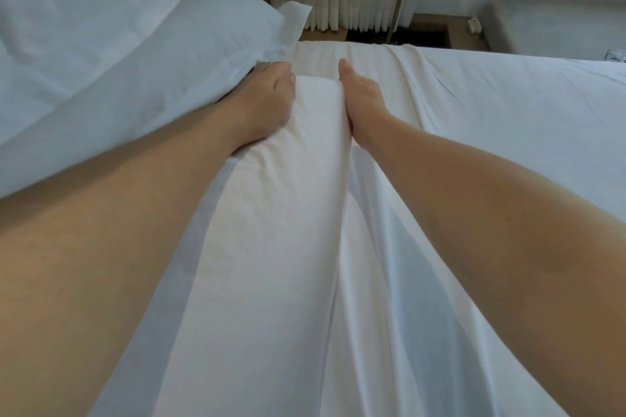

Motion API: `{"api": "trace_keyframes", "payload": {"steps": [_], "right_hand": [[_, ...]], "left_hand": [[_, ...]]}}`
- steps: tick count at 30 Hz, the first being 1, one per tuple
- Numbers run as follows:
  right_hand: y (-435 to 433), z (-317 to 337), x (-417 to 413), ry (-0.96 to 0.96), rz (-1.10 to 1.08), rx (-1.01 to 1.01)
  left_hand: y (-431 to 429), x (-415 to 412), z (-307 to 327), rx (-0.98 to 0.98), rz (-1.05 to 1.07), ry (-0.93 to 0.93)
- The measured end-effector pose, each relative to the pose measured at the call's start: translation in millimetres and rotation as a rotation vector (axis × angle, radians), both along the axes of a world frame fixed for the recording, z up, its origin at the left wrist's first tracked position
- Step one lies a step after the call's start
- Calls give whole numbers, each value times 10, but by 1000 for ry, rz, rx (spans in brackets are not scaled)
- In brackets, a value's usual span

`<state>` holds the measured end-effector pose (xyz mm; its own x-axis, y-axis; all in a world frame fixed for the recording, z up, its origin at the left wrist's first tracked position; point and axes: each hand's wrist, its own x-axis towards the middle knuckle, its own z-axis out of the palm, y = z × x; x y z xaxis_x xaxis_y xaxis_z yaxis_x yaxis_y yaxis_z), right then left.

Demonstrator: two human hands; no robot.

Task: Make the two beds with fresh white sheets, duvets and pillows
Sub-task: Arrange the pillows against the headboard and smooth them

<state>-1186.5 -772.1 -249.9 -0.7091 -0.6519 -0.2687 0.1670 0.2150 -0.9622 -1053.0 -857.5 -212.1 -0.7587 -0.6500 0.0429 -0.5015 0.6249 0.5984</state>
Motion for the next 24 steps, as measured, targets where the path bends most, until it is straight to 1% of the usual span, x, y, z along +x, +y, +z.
{"api": "trace_keyframes", "payload": {"steps": [1, 2, 3, 6, 8, 10, 12, 13, 15, 17, 19, 20, 22, 24], "right_hand": [[-45, 33, -37, -58, -28, -21], [-81, 32, -100, -65, -37, -1], [-89, 42, -127, -58, -3, 38], [-100, 91, -172, 47, 236, 191], [-147, 211, -182, 132, 291, 258], [-207, 269, -156, 199, 196, 224], [-234, 239, -116, 152, 41, 112], [-238, 206, -102, 139, -30, 58], [-182, 37, -78, 109, -96, -13], [-51, -228, 18, 27, -114, -67], [38, -557, 145, -48, -125, -83], [69, -617, 243, -73, -103, -84], [93, -553, 475, -71, -46, -79], [79, -461, 582, -60, -21, -113]], "left_hand": [[16, -1, -9, -4, -8, 7], [29, 10, -13, 5, -6, 28], [50, 10, -13, 10, -22, 33], [140, 24, 2, 13, -29, 90], [160, 41, 7, 3, -30, 138], [172, 74, 24, 31, -28, 159], [181, 92, 18, 72, -35, 185], [189, 93, 14, 46, -44, 177], [222, 117, 30, -16, -59, 126], [218, 139, 24, -71, -70, 76], [185, 148, 9, -92, -1, 2], [181, 148, 17, -65, 45, -41], [220, 128, 44, 54, 102, -109], [279, 128, 65, 130, 63, -151]]}}
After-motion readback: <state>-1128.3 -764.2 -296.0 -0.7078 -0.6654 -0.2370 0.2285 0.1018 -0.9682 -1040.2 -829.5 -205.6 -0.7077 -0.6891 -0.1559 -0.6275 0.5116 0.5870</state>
